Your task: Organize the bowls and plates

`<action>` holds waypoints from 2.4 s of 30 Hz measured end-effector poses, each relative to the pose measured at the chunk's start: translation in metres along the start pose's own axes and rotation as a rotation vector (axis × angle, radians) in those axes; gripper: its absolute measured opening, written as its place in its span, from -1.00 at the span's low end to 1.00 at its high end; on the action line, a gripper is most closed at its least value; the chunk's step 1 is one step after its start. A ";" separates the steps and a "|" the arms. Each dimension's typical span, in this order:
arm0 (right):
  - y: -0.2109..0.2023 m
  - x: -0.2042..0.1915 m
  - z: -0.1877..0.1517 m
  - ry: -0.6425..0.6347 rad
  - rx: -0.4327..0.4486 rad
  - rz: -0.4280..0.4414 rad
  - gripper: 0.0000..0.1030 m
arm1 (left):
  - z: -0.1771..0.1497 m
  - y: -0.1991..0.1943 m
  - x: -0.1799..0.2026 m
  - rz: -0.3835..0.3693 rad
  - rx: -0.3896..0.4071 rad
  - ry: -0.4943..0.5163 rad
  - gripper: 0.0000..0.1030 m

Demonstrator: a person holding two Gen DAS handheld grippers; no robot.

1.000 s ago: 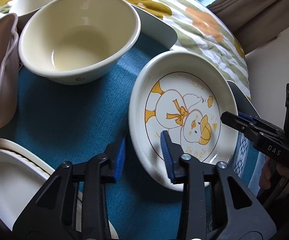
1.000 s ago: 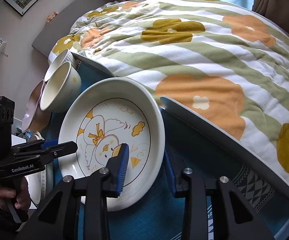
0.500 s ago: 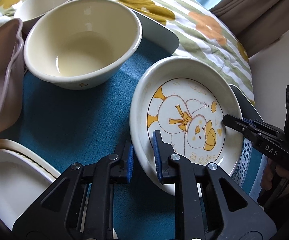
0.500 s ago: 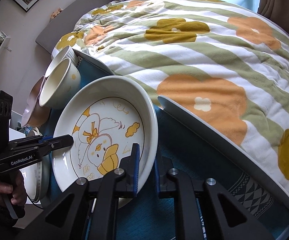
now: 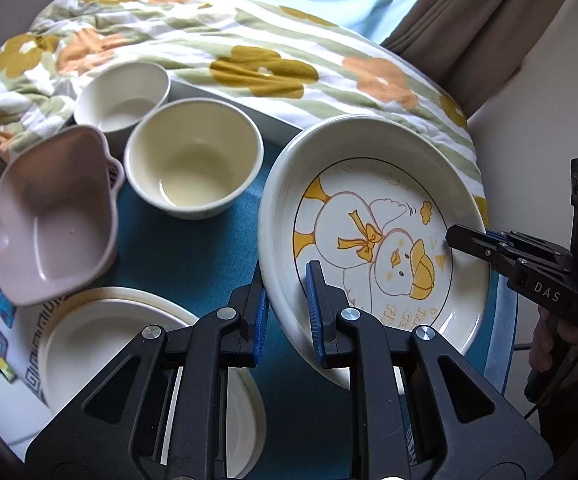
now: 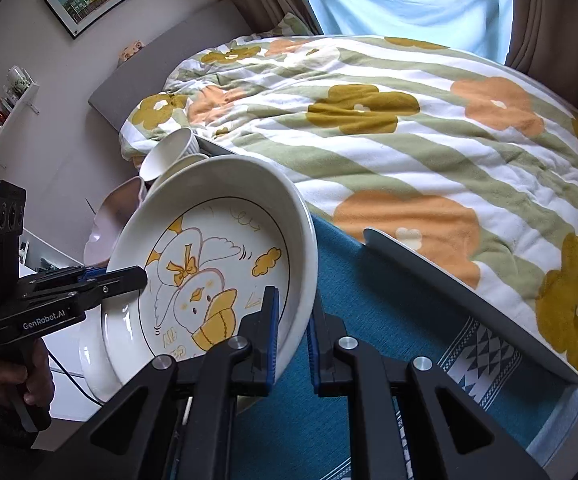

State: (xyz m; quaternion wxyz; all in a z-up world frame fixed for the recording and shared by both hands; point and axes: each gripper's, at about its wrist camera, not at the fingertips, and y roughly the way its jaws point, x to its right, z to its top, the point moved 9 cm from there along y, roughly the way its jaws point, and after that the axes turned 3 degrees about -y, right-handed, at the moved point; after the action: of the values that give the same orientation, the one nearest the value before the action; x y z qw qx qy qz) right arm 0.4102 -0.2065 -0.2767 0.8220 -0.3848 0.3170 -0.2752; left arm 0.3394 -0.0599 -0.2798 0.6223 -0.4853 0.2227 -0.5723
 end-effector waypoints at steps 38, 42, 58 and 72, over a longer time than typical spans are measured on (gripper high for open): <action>0.045 -0.176 -0.128 0.383 0.043 -0.280 -0.76 | -0.105 -0.028 -0.149 -0.136 -0.220 0.359 -0.69; 0.049 -0.174 -0.125 0.367 0.047 -0.284 -0.77 | -0.109 -0.020 -0.151 -0.087 -0.227 0.394 -0.69; 0.054 -0.180 -0.121 0.292 0.017 -0.313 -0.77 | -0.103 -0.014 -0.148 0.078 -0.144 0.535 -0.64; 0.062 -0.182 -0.118 0.258 -0.015 -0.349 -0.77 | -0.102 -0.017 -0.146 0.165 -0.099 0.624 -0.64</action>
State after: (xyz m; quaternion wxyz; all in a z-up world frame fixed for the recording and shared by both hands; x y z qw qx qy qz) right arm 0.2193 -0.0994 -0.3297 0.7117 -0.4016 0.3500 -0.4580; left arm 0.2105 0.0420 -0.3495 0.5440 -0.2964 0.4689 -0.6295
